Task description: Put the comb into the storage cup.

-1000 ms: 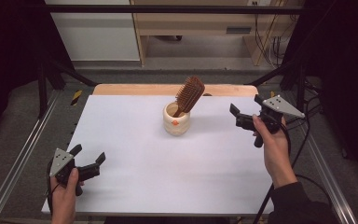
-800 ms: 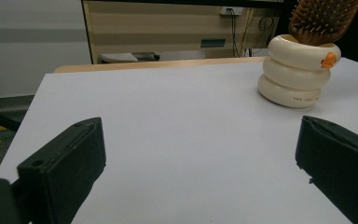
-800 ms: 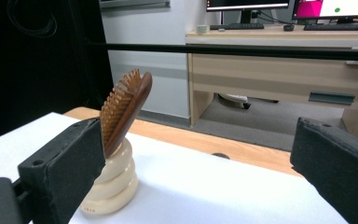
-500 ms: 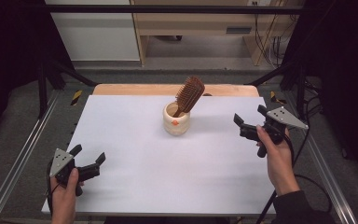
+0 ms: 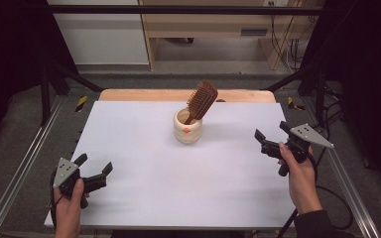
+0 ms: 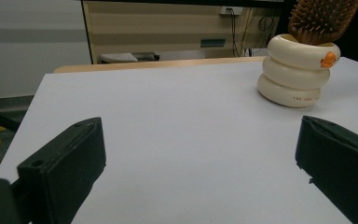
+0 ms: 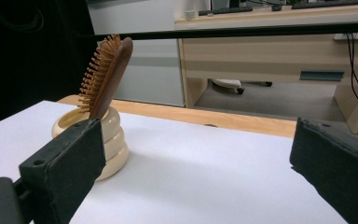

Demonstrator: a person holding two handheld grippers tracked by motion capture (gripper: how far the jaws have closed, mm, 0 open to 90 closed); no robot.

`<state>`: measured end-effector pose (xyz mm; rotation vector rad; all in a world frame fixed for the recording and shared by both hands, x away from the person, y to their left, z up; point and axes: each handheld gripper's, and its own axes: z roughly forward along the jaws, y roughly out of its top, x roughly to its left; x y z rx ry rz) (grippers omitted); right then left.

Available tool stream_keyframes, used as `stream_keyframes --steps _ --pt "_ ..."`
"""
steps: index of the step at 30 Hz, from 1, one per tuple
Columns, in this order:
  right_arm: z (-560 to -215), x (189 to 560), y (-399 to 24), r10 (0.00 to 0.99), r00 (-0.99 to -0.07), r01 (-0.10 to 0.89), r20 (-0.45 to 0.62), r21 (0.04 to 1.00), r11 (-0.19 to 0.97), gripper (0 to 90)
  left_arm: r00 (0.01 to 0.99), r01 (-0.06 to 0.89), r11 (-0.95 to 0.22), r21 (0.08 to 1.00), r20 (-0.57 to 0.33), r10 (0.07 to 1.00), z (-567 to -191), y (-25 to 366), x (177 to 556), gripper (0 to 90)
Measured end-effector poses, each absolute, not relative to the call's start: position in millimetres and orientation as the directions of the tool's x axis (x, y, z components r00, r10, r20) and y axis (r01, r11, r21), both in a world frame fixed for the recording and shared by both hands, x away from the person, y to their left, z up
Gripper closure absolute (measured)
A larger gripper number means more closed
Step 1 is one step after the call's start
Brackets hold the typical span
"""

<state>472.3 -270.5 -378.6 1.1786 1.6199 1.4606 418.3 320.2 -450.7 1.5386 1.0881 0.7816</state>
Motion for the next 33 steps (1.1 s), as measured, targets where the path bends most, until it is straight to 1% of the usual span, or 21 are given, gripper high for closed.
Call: stream_keyframes --steps 12,18,26,33 --pt "-396.3 462.0 -282.2 0.924 -0.361 0.218 0.129 0.975 -0.051 3.6 0.370 0.232 -0.028 0.972 -0.062 0.927 -447.4 325.3 416.3 1.6" --pt "-400.3 455.1 -286.4 0.925 -0.356 0.219 0.135 0.974 -0.058 3.7 0.367 0.222 0.012 0.975 -0.096 0.925 -443.7 332.6 409.1 1.7" --pt "-407.5 444.8 -298.1 0.932 -0.337 0.215 0.136 0.974 -0.065 3.7 0.413 0.205 -0.076 0.976 -0.016 0.911 -438.5 325.1 398.8 1.7" --pt "-412.4 437.7 -305.9 0.935 -0.323 0.211 0.148 0.974 -0.081 3.7 0.432 0.201 -0.086 0.976 -0.009 0.902 -436.8 322.7 386.3 1.6"
